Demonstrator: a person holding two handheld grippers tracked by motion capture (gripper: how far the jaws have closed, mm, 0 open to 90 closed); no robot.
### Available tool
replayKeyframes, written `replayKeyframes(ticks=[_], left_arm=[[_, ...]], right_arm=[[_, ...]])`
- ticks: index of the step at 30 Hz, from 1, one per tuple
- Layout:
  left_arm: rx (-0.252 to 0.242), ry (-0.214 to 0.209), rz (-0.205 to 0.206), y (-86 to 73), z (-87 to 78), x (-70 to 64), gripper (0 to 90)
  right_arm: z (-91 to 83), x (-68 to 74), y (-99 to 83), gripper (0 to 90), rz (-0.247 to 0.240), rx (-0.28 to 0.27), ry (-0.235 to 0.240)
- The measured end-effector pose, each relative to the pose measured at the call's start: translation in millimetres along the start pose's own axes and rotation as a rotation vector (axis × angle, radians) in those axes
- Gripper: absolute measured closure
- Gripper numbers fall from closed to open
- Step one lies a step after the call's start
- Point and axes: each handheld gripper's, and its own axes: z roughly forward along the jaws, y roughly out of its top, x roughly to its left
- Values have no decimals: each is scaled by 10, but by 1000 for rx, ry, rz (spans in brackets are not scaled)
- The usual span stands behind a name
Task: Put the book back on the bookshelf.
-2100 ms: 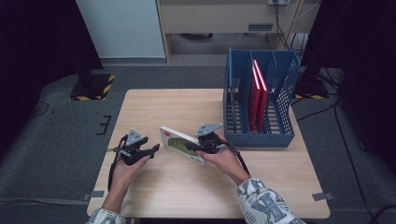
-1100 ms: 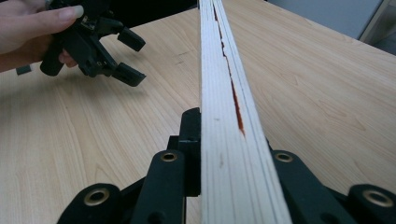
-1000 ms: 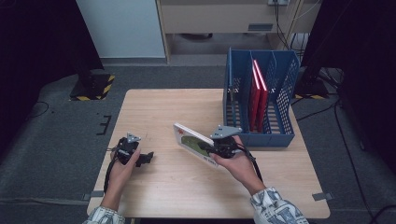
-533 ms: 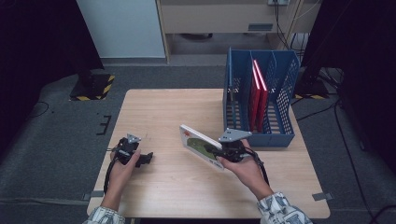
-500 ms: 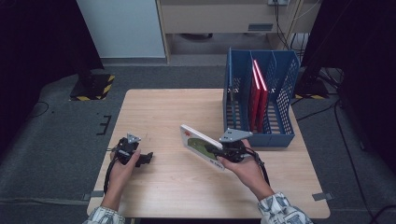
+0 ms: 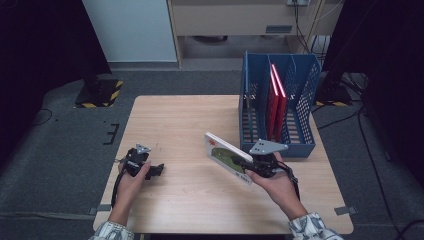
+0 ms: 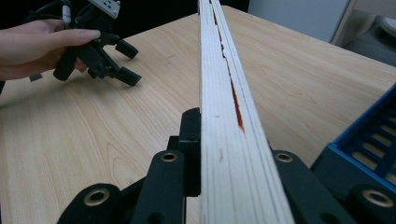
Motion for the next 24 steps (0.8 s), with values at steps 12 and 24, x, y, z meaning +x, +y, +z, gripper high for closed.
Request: replayKeyframes(ticks=[12,24], left_arm=[[-22,-11,-17,-37,7,4,31],[-34,-12,-24,-54,18,-6,13]], right_arm=[[-225,-42,-47,757,7,-1,-14],[-608,-120,-137,757,30,-8,-61]])
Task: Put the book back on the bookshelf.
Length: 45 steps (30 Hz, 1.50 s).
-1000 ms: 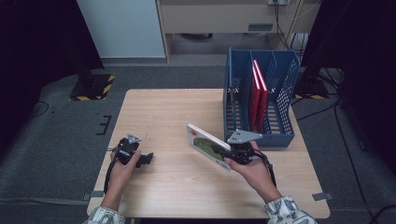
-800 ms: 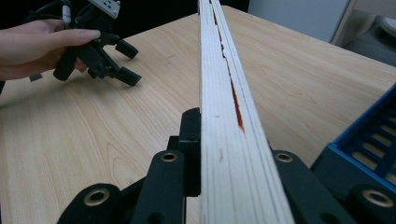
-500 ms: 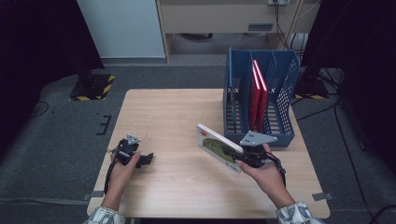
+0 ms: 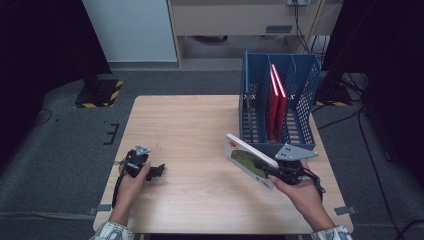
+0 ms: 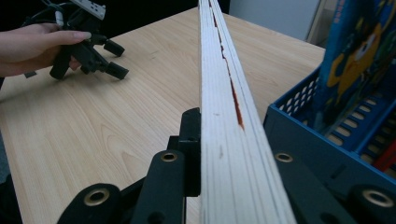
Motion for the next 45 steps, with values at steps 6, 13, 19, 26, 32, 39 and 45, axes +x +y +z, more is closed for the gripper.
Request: replayKeyframes(ticks=[6,13,19,26,32,39,45], left_arm=[[-17,3,-4,-21,6,-8,3],[-30,2,-10,-32,14,-13,0],[-34,3,-11,-35,15,-16,0],[-34,3,-11,-35,15,-17,0],[-34,3,-11,-35,16,-17,0],[-34,3,-11,-34,16,-19,0],[-34,3,-11,-34,17,-21,0]], right_arm=[[-117,-61,-26,757,18,-11,-22],[-247,-119,-11,757,39,-24,-33],[-326,-161,37,757,47,-31,-51],[-387,-190,144,757,43,-35,-75],[-460,-244,238,757,39,-39,-100],[-509,-313,254,757,50,-41,-134],[-555,-376,228,757,70,-42,-183]])
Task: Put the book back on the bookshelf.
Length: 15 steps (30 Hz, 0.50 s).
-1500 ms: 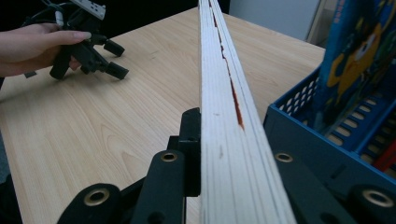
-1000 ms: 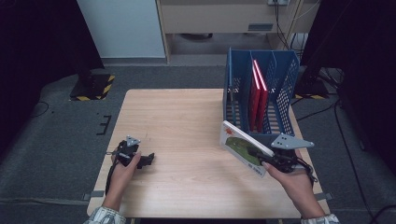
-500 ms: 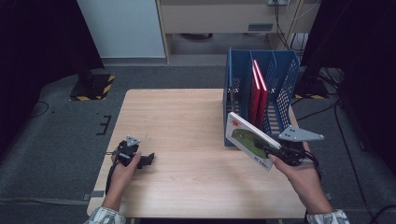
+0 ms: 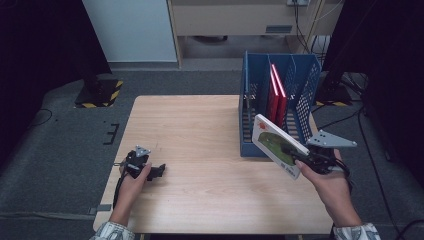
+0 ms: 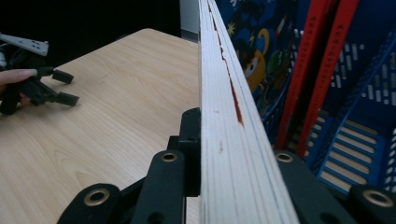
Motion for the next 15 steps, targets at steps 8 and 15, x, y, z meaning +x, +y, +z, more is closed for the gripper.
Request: replayKeyframes(ticks=[8,15], left_arm=[[0,1,-1,1,1,-2,0],[0,1,-1,1,1,-3,0]], right_arm=[[-62,-57,-21,757,14,1,-38],[-128,-114,-42,757,27,-2,-56]])
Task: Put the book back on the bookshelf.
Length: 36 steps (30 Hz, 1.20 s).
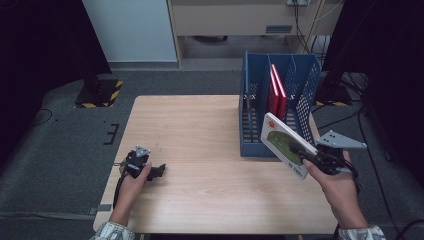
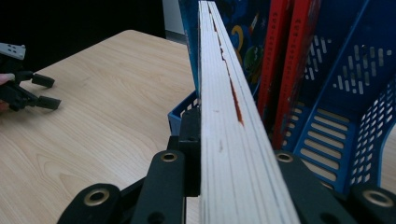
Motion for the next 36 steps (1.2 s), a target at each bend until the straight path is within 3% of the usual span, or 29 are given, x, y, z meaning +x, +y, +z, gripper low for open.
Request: replayKeyframes(ticks=[14,19,27,36], left_arm=[[0,1,0,1,1,-2,0],[1,0,0,2,1,-2,0],[1,0,0,2,1,-2,0],[1,-1,2,4,3,-2,0]], right_arm=[[-123,-152,-27,757,36,-7,-68],[-142,-208,-22,757,56,-12,-73],[-141,-308,-35,756,72,-13,-107],[-79,-511,-59,757,103,-3,-169]])
